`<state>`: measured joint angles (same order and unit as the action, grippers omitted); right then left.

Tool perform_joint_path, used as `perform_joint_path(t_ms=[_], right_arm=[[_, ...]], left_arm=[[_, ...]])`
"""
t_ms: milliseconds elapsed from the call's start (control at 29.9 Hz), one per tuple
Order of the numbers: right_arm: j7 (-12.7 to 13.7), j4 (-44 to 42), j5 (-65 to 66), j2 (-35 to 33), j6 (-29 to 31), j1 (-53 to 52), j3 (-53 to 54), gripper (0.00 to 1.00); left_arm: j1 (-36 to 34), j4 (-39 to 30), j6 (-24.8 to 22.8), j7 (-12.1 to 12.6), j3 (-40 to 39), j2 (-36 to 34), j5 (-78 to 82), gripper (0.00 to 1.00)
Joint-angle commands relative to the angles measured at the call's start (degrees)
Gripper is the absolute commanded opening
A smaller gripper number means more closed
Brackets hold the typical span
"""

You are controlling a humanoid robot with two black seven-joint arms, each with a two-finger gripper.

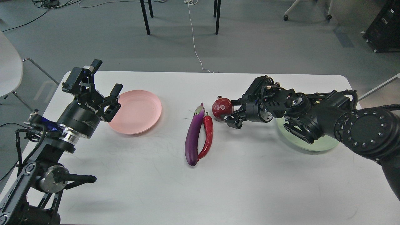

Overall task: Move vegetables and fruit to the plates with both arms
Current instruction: 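Lift the pomegranate with the right gripper onto the green plate, release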

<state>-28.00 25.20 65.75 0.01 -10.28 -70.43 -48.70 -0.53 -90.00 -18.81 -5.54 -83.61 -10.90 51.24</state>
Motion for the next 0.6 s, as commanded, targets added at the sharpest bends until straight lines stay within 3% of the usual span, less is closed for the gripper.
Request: perform_joint_path(t_ms=[0, 167, 368, 569], right_arm=[[0.0, 0.2, 0.0, 0.0, -0.1, -0.6, -0.1, 0.49], [0.0, 5.0, 0.0, -3.9, -0.1, -5.4, 0.2, 0.49], [0.0, 22.5, 0.5, -17.4, 0.4, -15.2, 0.0, 0.49], [0.0, 31.0, 7.6, -28.9, 0.5, -16.6, -2.6, 0.50]], left_arm=[[0.0, 0.0, 0.0, 0.0, -0.1, 0.0, 0.0, 0.99], [-0.1, 0.0, 0.0, 0.0, -0.1, -0.1, 0.0, 0.99], [0.0, 0.0, 0.0, 0.0, -0.2, -1.5, -0.1, 0.99], [0.0, 0.0, 0.0, 0.0, -0.2, -1.4, -0.2, 0.99]])
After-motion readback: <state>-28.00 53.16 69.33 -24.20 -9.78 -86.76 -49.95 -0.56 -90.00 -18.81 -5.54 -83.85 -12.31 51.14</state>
